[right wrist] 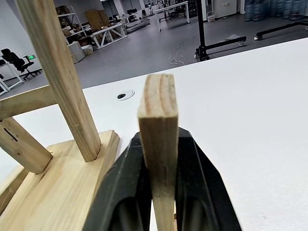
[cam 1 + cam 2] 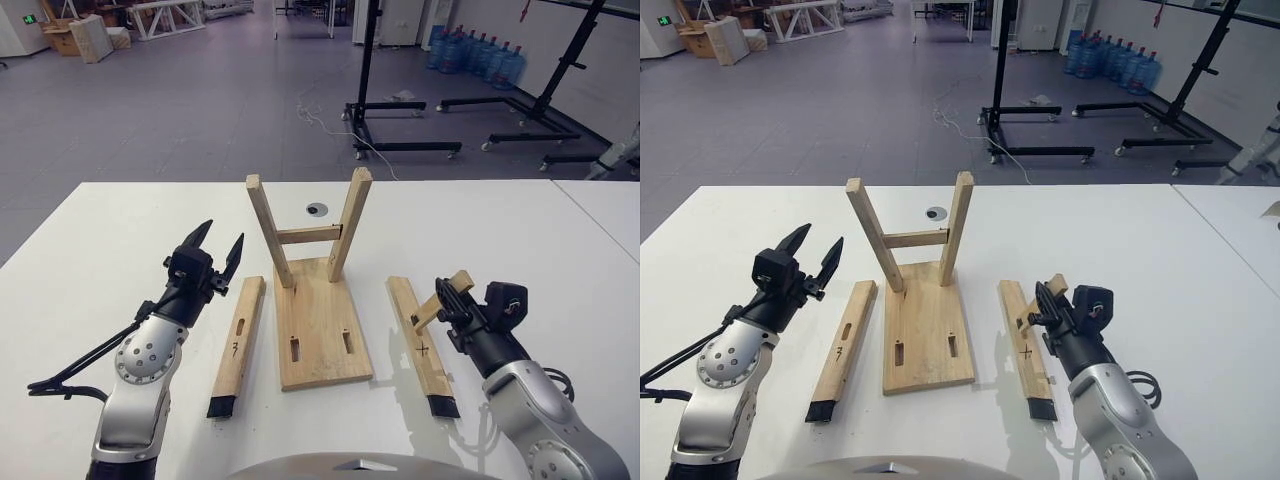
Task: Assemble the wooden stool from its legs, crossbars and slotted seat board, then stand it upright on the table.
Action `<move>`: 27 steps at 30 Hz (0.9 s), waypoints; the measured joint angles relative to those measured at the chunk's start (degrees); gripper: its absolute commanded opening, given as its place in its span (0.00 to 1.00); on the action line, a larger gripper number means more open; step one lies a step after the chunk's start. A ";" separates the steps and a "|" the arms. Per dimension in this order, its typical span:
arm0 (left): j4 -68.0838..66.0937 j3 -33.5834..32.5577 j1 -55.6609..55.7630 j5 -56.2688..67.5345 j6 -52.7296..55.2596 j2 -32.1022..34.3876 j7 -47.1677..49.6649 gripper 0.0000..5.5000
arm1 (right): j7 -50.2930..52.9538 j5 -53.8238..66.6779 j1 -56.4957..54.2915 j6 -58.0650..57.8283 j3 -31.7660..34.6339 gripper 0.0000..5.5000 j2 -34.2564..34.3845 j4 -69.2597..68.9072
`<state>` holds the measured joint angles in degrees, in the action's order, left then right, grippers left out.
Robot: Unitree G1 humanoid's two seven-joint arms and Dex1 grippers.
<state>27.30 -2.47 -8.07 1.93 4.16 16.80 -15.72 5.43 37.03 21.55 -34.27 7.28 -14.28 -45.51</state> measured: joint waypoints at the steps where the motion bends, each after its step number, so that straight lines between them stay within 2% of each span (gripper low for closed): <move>1: -0.55 0.14 0.22 -0.01 -0.01 0.02 -0.10 0.51 | 0.04 -0.56 -0.15 0.23 -0.24 0.07 0.26 -0.01; 7: -0.80 1.90 0.41 -0.01 -0.06 -0.49 -0.29 0.51 | -0.08 -2.79 -0.22 0.01 0.43 0.07 0.30 0.20; 27: -0.78 1.90 -1.55 0.01 -0.83 -0.63 0.06 0.51 | -2.90 -3.38 0.02 -3.11 1.83 0.07 0.08 0.77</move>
<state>26.52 -0.57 -9.62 1.94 3.33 16.17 -15.66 2.52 33.65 21.57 -37.38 9.11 -14.20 -44.74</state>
